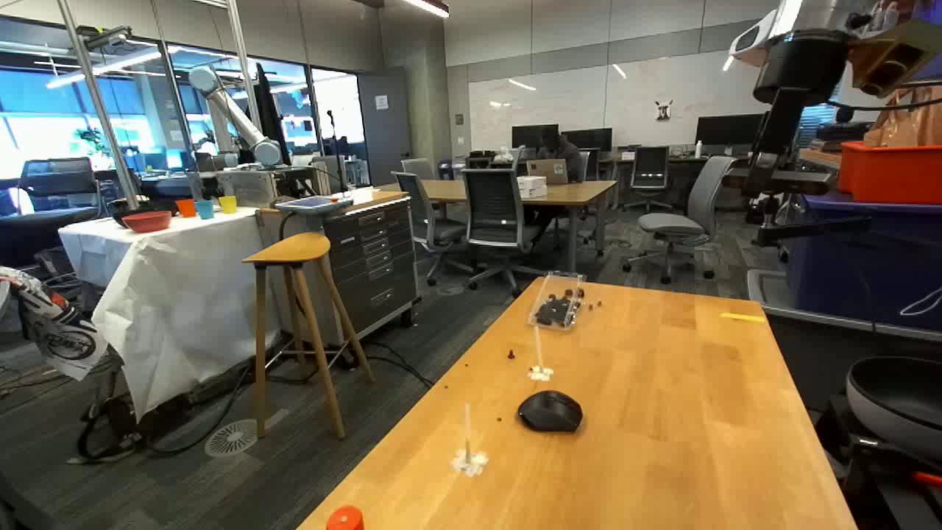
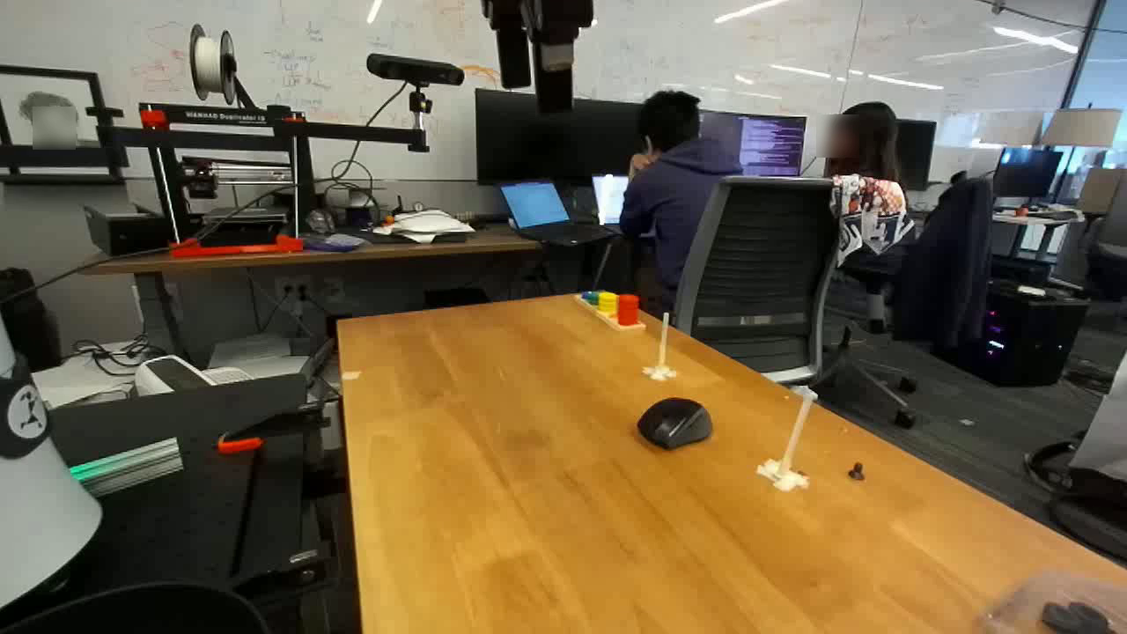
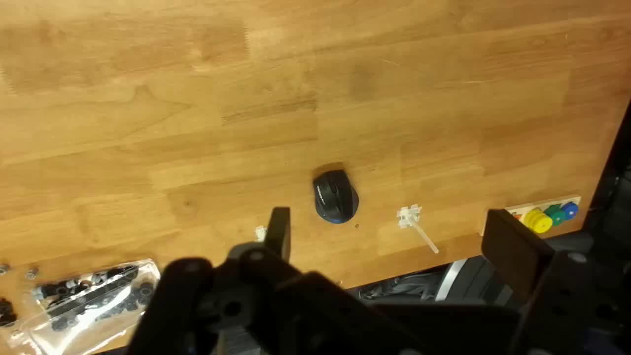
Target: Click on the mouse
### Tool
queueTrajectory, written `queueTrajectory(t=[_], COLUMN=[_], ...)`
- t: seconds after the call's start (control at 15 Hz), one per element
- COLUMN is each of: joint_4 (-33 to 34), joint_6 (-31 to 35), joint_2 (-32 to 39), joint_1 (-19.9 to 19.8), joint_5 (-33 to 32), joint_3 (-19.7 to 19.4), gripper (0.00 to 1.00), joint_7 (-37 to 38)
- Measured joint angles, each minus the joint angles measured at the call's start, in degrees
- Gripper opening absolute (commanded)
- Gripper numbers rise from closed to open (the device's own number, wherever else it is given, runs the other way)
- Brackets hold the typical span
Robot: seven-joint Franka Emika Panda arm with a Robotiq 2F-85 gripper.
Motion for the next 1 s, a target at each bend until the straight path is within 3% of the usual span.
queueTrajectory(t=[0.4,0.8,0.87,1.0], joint_4=[-0.01,0.98,1.47,2.80], joint_6=[1.21,7.29,8.36,10.34], joint_2=[1.33,10.54,12.76,17.25], joint_1=[-0.22,-0.22,-0.22,-0.22], joint_5=[0.00,0.00,0.00,0.00], joint_3=[1.54,4.56,4.81,5.21], gripper=[1.00,1.00,0.75,0.66], joint_7=[0.00,0.23,0.36,0.55])
